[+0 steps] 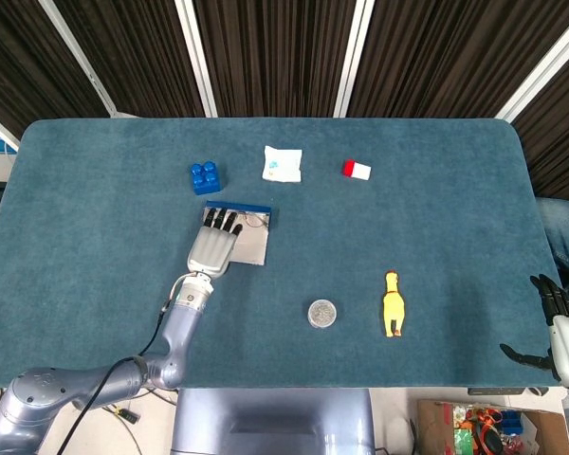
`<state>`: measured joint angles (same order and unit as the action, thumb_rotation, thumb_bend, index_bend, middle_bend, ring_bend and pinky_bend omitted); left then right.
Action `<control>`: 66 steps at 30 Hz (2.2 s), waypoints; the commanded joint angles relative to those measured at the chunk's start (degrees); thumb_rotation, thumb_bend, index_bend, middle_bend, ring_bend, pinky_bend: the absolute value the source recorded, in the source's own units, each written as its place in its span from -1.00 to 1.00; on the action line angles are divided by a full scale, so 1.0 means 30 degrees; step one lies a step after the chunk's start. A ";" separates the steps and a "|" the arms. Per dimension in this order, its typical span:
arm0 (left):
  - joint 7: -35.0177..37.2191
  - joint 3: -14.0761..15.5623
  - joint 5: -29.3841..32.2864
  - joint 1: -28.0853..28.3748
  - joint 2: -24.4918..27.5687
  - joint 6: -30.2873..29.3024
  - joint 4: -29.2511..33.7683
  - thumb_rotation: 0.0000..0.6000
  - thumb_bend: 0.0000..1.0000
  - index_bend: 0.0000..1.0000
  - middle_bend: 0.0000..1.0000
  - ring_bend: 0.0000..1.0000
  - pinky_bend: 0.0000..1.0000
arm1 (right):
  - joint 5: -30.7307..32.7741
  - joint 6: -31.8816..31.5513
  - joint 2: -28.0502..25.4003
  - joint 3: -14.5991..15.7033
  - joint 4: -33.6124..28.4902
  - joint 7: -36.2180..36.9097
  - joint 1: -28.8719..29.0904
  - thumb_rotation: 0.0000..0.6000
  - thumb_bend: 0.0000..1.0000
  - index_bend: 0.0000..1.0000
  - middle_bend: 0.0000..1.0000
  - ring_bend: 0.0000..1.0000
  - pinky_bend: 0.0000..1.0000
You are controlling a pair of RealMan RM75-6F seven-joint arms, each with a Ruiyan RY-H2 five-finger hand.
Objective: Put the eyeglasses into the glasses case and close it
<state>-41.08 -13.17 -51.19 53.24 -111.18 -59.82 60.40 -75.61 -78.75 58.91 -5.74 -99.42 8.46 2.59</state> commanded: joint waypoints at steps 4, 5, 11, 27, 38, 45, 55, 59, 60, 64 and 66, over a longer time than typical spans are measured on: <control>-0.0142 -0.0072 0.0116 0.0012 -0.0147 0.0349 -0.0229 1.00 -0.57 -0.46 -0.78 -0.97 -0.85 | 0.0039 0.0008 -0.0001 -0.0016 -0.0016 -0.0007 0.0003 1.00 -0.80 -1.00 -1.00 -0.89 -0.63; -0.0180 -0.0078 0.0128 0.0013 -0.0181 0.0383 -0.0284 1.00 -0.57 -0.46 -0.78 -0.97 -0.85 | 0.0052 0.0016 -0.0006 -0.0015 -0.0030 0.0003 0.0001 1.00 -0.80 -1.00 -1.00 -0.89 -0.63; -0.0397 -0.0167 0.0195 0.0052 -0.0396 0.0550 -0.0596 1.00 -0.57 -0.46 -0.78 -0.97 -0.85 | 0.0114 0.0084 -0.0044 -0.0015 -0.0079 0.0017 0.0009 1.00 -0.80 -1.00 -1.00 -0.89 -0.63; -0.0300 -0.0351 -0.0413 0.0159 -0.0858 0.0546 -0.1540 1.00 -0.50 -0.43 -0.78 -0.97 -0.85 | 0.0231 0.0179 -0.0105 -0.0024 -0.0208 0.0056 0.0014 1.00 -0.80 -1.00 -1.00 -0.89 -0.63; -0.0324 -0.0655 -0.1308 0.0636 -0.1185 0.0219 -0.2861 1.00 -0.30 -0.31 -0.78 -0.97 -0.85 | 0.0221 0.0257 -0.0173 -0.0004 -0.0251 0.0208 0.0014 1.00 -0.80 -1.00 -1.00 -0.89 -0.63; -0.0123 -0.1340 -0.1779 0.1615 -0.1589 0.0475 -0.4738 1.00 -0.25 -0.21 -0.78 -0.97 -0.85 | 0.0232 0.0270 -0.0180 -0.0004 -0.0262 0.0250 0.0010 1.00 -0.80 -1.00 -1.00 -0.89 -0.63; 0.1096 -0.1874 -0.1467 0.2065 -0.2840 0.1911 -0.7970 1.00 -0.25 -0.08 -0.78 -0.97 -0.85 | 0.0278 0.0267 -0.0205 -0.0012 -0.0292 0.0363 -0.0020 1.00 -0.80 -1.00 -1.00 -0.89 -0.63; 0.1923 -0.1738 -0.1964 0.2032 -0.3044 0.1851 -0.8434 1.00 -0.25 0.01 -0.78 -0.97 -0.85 | 0.0300 0.0327 -0.0223 -0.0008 -0.0300 0.0368 -0.0002 1.00 -0.80 -1.00 -1.00 -0.89 -0.63; 0.2105 -0.1702 -0.2080 0.2003 -0.3064 0.1820 -0.8459 1.00 -0.25 0.03 -0.78 -0.97 -0.85 | 0.0301 0.0334 -0.0225 -0.0006 -0.0300 0.0364 0.0001 1.00 -0.80 -1.00 -1.00 -0.89 -0.63; 0.2373 -0.1630 -0.2324 0.1845 -0.3067 0.1720 -0.8454 1.00 -0.24 0.09 -0.77 -0.97 -0.85 | 0.0326 0.0359 -0.0239 -0.0003 -0.0330 0.0379 -0.0001 1.00 -0.80 -1.00 -1.00 -0.89 -0.63; 0.2299 -0.1667 -0.2312 0.1728 -0.3051 0.1678 -0.8418 1.00 -0.24 0.10 -0.77 -0.97 -0.85 | 0.0359 0.0412 -0.0266 0.0004 -0.0358 0.0419 0.0002 1.00 -0.80 -1.00 -1.00 -0.89 -0.63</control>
<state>-34.07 -18.13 -58.14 58.54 -120.35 -54.72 35.11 -74.55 -77.54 58.13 -5.74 -100.47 9.69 2.60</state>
